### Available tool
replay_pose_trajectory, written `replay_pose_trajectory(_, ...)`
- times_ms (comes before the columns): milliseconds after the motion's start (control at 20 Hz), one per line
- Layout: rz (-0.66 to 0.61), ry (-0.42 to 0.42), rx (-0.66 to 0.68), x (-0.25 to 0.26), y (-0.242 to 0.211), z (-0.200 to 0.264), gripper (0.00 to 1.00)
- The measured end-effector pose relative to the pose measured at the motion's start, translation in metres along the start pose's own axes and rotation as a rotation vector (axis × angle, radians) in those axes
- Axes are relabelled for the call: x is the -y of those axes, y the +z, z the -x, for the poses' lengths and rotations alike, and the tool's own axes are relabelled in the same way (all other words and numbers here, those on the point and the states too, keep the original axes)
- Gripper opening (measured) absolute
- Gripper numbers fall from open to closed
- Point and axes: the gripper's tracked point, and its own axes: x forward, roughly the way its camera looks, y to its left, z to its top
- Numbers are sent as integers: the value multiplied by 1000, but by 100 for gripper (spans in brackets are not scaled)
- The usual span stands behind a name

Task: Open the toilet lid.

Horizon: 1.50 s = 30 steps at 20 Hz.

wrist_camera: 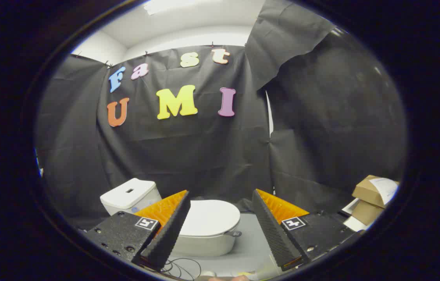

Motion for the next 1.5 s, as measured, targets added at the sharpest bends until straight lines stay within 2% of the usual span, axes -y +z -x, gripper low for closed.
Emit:
replay_pose_trajectory(200, 12, -28, 10, -2, -1, 4, 100)
replay_pose_trajectory(700, -7, -6, -1, -17, -14, -7, 100)
replay_pose_trajectory(1100, -75, -52, -70, -13, -39, -24, 100)
replay_pose_trajectory(1500, -71, -37, -181, -12, -79, -54, 100)
